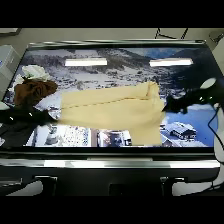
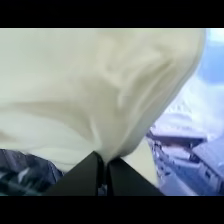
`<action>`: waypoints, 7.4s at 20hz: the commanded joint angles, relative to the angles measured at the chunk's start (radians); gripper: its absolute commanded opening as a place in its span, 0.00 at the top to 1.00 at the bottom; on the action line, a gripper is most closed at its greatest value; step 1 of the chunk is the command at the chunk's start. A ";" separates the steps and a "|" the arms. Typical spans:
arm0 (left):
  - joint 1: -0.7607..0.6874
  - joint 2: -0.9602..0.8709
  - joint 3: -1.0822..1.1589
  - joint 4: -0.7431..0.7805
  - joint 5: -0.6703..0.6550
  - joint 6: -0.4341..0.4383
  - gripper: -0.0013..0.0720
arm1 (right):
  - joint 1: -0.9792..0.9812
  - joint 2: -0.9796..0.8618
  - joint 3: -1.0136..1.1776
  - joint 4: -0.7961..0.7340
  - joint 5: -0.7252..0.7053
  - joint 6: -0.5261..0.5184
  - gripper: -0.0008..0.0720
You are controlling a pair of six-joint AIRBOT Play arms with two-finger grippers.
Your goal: Fold the clothes and pants, and hang the long-sleeved shirts on hangers.
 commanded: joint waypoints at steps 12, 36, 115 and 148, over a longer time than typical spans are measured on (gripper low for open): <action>0.019 0.441 0.979 -0.064 0.410 0.052 0.95 | 0.005 0.792 0.560 -0.293 -0.468 -0.042 0.94; -0.161 -0.428 0.325 0.045 0.340 -0.048 0.95 | 0.144 -0.163 0.036 -0.140 -0.585 0.197 0.94; 0.058 -0.103 -0.496 0.138 0.014 0.106 0.95 | -0.154 0.325 -0.782 -0.243 0.097 0.058 0.21; -0.062 -0.479 0.361 0.054 -0.121 -0.113 0.95 | 0.030 -0.190 0.093 -0.040 0.008 0.076 0.94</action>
